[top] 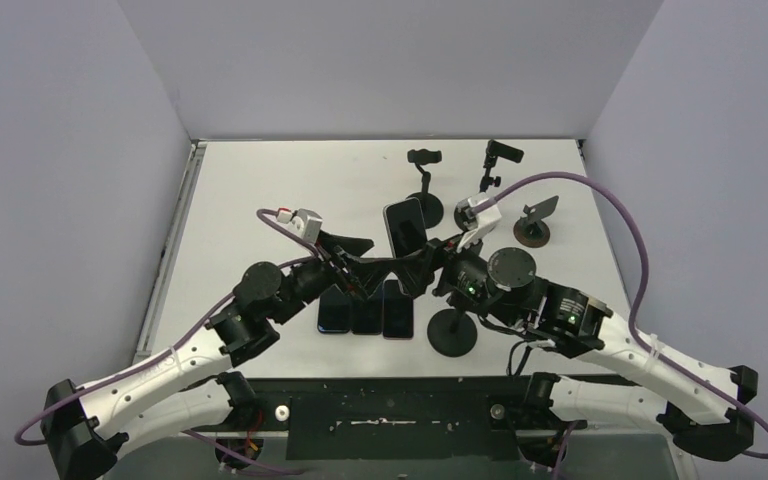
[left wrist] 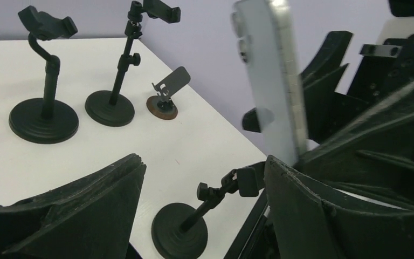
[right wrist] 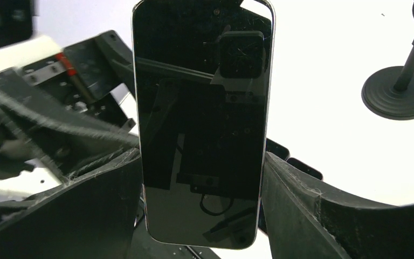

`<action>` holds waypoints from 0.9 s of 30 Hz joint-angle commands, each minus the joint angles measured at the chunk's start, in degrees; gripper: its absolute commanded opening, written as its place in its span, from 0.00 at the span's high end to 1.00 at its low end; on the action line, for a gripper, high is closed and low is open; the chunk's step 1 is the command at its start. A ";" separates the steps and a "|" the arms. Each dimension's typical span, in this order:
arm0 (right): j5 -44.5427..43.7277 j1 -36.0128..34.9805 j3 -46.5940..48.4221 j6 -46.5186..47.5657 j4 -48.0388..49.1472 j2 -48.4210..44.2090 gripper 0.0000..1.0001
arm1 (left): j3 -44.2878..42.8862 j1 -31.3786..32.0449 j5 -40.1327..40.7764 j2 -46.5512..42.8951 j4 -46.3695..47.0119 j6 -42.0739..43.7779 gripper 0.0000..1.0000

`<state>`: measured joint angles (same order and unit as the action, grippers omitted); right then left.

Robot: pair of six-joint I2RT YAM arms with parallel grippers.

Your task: Remove the phone from the phone stand

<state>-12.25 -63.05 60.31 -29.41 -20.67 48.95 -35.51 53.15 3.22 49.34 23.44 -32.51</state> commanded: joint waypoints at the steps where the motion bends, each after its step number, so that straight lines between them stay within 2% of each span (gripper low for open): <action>1: -5.21 -0.06 4.27 -2.00 8.06 3.82 1.00 | -6.21 0.01 -6.55 -0.39 -7.83 6.60 0.19; 10: -8.61 -0.07 5.92 -5.03 9.84 9.64 1.00 | -8.97 0.03 -9.44 -1.34 -11.30 7.28 0.18; 19: -12.24 -0.06 4.78 -5.51 13.80 9.04 1.00 | -4.63 -0.06 -8.26 -8.91 -14.08 5.63 0.16; 27: -10.06 -0.04 6.38 -4.96 15.68 12.27 1.00 | -2.53 -0.15 -11.19 -13.18 -12.14 2.93 0.14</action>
<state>-21.54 -63.05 63.77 -34.13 -12.34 60.27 -38.33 52.80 -3.90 36.91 8.03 -27.99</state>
